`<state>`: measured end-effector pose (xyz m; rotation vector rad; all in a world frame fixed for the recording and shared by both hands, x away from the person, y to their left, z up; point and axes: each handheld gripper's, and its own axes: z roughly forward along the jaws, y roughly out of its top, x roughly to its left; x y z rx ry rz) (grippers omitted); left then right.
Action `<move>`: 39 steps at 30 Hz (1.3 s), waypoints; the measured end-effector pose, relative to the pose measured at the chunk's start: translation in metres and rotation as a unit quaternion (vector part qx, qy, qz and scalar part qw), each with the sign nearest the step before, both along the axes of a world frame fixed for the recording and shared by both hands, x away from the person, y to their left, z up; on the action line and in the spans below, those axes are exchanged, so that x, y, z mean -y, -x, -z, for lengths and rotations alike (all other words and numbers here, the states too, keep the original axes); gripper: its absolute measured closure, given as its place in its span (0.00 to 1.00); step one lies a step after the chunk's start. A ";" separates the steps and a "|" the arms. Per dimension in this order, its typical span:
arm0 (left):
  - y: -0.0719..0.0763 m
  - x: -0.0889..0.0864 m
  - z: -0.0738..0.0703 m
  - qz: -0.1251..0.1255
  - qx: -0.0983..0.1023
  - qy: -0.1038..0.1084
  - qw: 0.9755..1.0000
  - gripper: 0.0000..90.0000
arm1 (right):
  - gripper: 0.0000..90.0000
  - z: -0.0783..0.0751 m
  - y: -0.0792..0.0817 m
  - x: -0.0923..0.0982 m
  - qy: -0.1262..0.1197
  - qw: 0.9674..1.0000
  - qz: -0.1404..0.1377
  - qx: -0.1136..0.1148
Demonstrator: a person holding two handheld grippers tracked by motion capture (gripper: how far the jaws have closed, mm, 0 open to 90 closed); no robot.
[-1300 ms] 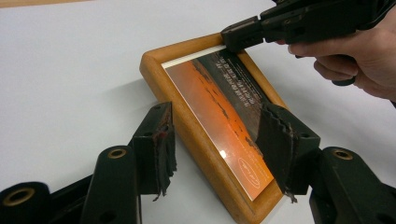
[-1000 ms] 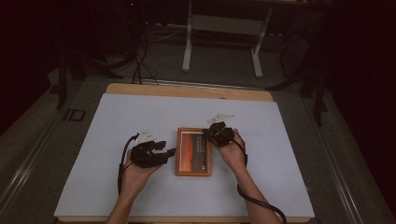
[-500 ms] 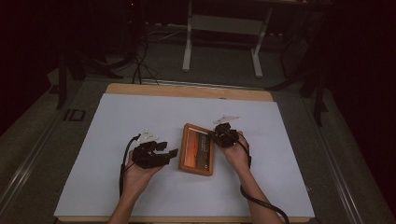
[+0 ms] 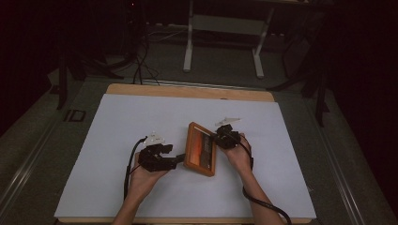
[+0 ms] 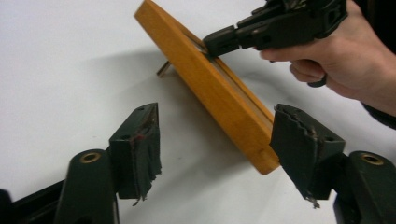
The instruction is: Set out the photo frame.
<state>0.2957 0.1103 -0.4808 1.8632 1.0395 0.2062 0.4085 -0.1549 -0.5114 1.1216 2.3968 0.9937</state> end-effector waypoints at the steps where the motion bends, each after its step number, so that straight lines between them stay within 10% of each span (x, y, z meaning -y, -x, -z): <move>1: 0.000 0.002 0.001 0.001 -0.001 -0.001 1.000 0.35 | 1.00 0.000 0.000 0.000 -0.002 1.000 0.000 0.001; 19: -0.004 0.033 0.022 0.015 -0.052 0.012 0.998 0.23 | 1.00 0.001 0.000 0.002 -0.008 1.000 0.000 0.003; 39: -0.012 0.045 0.025 -0.023 -0.084 0.034 0.996 0.55 | 1.00 0.001 0.003 0.003 -0.004 1.000 -0.002 0.007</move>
